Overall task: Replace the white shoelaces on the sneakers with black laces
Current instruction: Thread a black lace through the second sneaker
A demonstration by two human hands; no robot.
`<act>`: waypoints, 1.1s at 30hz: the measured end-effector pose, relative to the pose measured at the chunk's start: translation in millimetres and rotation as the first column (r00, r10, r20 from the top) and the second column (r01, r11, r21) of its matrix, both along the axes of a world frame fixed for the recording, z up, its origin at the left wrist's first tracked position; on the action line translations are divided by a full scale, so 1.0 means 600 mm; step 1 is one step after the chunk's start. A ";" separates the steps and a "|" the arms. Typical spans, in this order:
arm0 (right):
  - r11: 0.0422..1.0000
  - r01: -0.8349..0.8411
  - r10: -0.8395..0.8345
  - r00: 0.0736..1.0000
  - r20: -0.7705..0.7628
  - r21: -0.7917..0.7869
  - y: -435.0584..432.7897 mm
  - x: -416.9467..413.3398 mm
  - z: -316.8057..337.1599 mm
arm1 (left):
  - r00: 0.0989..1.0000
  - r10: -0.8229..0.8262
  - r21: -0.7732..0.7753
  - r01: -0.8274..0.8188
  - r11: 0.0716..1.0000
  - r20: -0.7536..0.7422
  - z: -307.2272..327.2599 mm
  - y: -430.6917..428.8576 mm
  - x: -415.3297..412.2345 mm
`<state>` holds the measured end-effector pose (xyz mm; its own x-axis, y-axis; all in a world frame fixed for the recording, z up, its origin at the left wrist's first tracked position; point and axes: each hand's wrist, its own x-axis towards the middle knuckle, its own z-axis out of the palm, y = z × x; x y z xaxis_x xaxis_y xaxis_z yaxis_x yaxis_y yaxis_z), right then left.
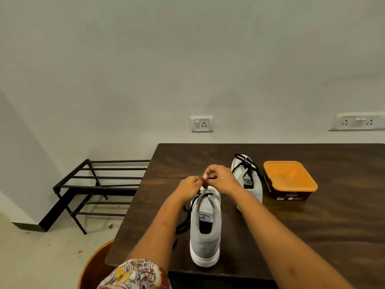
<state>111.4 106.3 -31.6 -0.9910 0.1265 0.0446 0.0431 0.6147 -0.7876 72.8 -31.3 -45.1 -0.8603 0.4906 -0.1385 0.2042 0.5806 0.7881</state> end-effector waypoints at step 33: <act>0.841 0.369 -0.245 0.912 0.328 -0.397 0.024 0.042 -0.145 | 0.905 -0.101 -0.513 -0.140 0.847 -0.414 -0.090 0.074 0.047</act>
<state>136.6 120.6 -118.7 -0.8654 0.3711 -0.3367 0.4061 0.1260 -0.9051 100.7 12.8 -99.0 -0.9027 0.4302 0.0005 0.4207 0.8825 0.2102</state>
